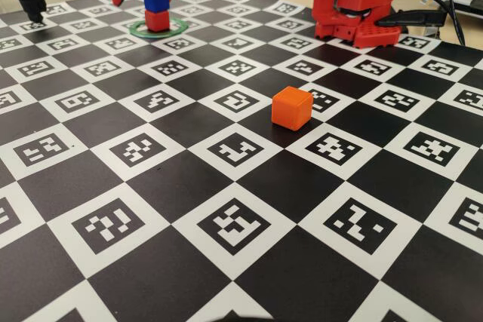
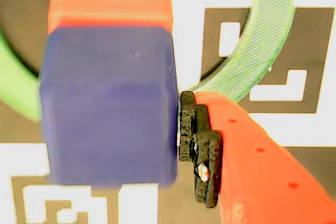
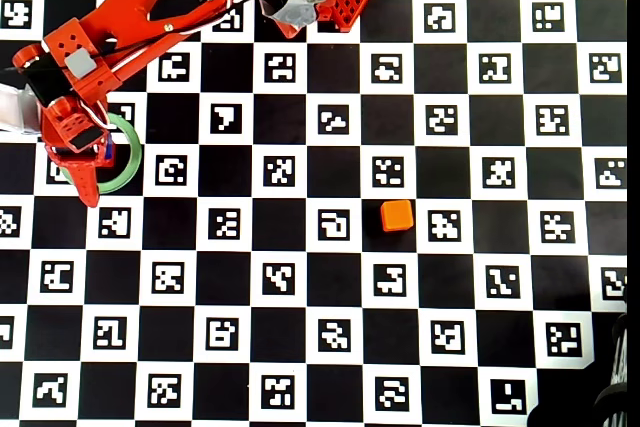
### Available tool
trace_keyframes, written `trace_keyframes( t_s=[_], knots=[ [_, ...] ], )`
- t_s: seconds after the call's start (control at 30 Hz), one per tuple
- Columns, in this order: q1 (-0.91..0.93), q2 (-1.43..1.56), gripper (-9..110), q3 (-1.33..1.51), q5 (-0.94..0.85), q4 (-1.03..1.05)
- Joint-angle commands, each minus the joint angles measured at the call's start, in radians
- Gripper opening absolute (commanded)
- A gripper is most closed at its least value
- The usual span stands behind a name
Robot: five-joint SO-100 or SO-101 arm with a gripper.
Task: Grab the red cube then put it in the green circle then put the blue cube on top and finally the orange cube on top
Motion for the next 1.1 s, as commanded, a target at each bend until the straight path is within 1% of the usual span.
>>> trace_keyframes(
  t_s=[0.0,0.27,0.5,0.87,1.07],
  knots=[
    [0.015,0.141,52,-0.109,0.006,0.025],
    [0.020,0.221,52,-0.121,-0.002,0.048],
    [-0.029,0.328,52,-0.124,0.084,0.150],
    [-0.252,0.512,50,0.000,0.342,0.253],
    [-0.399,0.555,50,0.060,0.571,0.296]
  ],
)
